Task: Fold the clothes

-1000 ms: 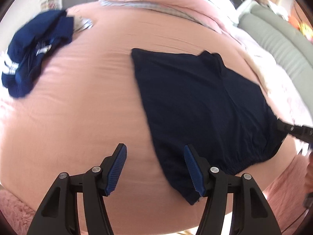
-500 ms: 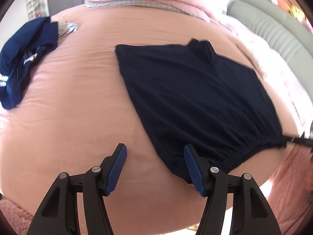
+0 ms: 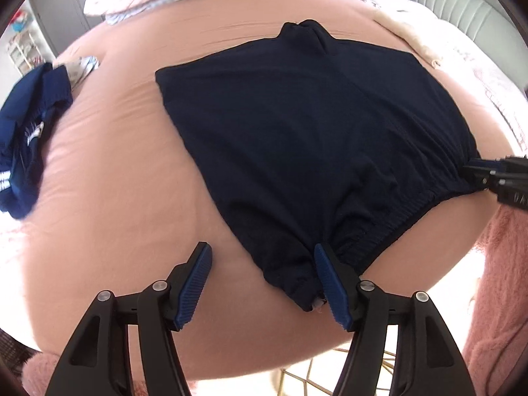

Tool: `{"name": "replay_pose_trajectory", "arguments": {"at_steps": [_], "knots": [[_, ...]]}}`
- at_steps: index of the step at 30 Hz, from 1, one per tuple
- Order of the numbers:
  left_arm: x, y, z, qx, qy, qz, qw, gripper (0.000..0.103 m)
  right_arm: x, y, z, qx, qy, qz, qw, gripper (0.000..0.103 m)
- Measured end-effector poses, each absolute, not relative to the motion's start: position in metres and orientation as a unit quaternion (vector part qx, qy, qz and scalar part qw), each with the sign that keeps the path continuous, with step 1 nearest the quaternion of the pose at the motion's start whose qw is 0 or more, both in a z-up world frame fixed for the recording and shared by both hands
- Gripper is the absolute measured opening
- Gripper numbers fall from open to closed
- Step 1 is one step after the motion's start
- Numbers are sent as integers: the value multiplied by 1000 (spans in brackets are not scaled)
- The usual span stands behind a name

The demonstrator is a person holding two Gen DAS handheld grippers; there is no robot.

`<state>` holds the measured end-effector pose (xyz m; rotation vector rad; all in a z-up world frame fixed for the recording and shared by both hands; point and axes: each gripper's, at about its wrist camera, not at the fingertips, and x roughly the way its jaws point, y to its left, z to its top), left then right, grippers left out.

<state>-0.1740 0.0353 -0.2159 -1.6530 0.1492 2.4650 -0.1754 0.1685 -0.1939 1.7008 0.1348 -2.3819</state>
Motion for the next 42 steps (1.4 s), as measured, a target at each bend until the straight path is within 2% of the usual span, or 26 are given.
{"name": "replay_pose_trajectory", "arguments": {"at_steps": [2, 7, 11, 17, 23, 25, 30, 34, 37, 39, 41, 42], "knots": [[-179, 28, -209, -554, 31, 827, 92, 63, -170, 169, -188, 577, 64, -808, 99, 32], [-218, 10, -186, -516, -3, 851, 97, 63, -187, 164, -147, 543, 13, -823, 167, 32], [-269, 5, -182, -487, -19, 867, 100, 63, -233, 130, -134, 531, 37, -824, 195, 32], [-331, -1, -212, -506, 14, 859, 71, 63, -304, 66, -144, 539, 97, -806, 224, 32], [-357, -12, -231, -514, 37, 855, 65, 63, -330, 19, -184, 556, 196, -770, 246, 32], [-365, -16, -230, -510, 38, 857, 65, 63, -340, 15, -184, 543, 205, -775, 250, 32], [-378, -30, -227, -488, 13, 870, 69, 63, -379, 27, -174, 520, 177, -808, 211, 32], [-369, -48, -219, -478, -47, 872, 92, 63, -386, 46, -157, 515, 124, -821, 212, 32], [-365, -43, -224, -499, -20, 857, 124, 63, -372, 49, -148, 527, 108, -800, 267, 32], [-368, -32, -233, -503, 40, 856, 113, 63, -361, 37, -159, 539, 156, -777, 286, 32], [-375, -34, -235, -495, 40, 863, 95, 63, -357, 28, -173, 546, 204, -762, 282, 32], [-378, -34, -235, -492, 39, 865, 88, 63, -363, 31, -174, 543, 193, -770, 274, 32]]}}
